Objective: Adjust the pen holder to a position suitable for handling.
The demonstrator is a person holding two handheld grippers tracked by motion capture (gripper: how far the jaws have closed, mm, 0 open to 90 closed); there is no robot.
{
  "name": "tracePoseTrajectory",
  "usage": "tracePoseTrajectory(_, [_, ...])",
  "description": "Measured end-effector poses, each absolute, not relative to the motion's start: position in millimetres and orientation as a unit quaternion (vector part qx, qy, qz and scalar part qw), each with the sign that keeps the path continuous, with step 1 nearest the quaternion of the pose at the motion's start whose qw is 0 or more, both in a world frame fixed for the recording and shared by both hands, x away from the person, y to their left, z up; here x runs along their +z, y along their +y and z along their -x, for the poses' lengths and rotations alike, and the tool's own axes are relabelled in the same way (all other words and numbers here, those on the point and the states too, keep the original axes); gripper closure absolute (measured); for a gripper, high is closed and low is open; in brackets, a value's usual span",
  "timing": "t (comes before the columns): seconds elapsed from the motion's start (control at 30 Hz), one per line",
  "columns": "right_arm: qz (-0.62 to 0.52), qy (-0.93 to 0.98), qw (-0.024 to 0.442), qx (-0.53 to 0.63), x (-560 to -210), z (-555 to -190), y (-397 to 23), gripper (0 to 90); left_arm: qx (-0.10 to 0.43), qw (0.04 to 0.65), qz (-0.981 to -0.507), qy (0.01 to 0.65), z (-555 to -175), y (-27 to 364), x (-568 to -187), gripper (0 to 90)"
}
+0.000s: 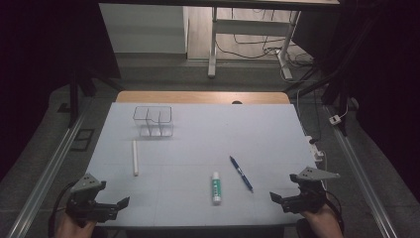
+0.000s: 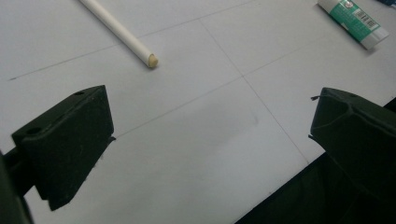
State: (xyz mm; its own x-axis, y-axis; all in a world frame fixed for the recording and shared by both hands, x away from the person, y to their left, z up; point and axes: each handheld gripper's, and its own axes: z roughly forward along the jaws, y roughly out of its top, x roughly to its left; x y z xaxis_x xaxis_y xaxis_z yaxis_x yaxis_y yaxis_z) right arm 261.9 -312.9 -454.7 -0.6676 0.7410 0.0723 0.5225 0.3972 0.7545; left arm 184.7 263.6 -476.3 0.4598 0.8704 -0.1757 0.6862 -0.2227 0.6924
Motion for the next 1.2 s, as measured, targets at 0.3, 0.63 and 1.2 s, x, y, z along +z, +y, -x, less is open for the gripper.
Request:
tracePoseTrajectory(0.3, [-0.38, 0.827, 0.136, 0.393, -455, -262, -312, 0.0, 0.122, 0.376, -0.775, 0.493, -194, 262, -475, 0.0])
tracePoseTrajectory(0.63, [-0.376, 0.83, 0.135, 0.389, -455, -262, -312, 0.0, 0.131, 0.388, -0.777, 0.478, -207, 259, -472, 0.0])
tracePoseTrajectory(1.2, [-0.37, 0.833, 0.135, 0.388, -455, -262, -310, 0.0, 0.138, 0.397, -0.774, 0.474, -237, 256, -475, 0.0])
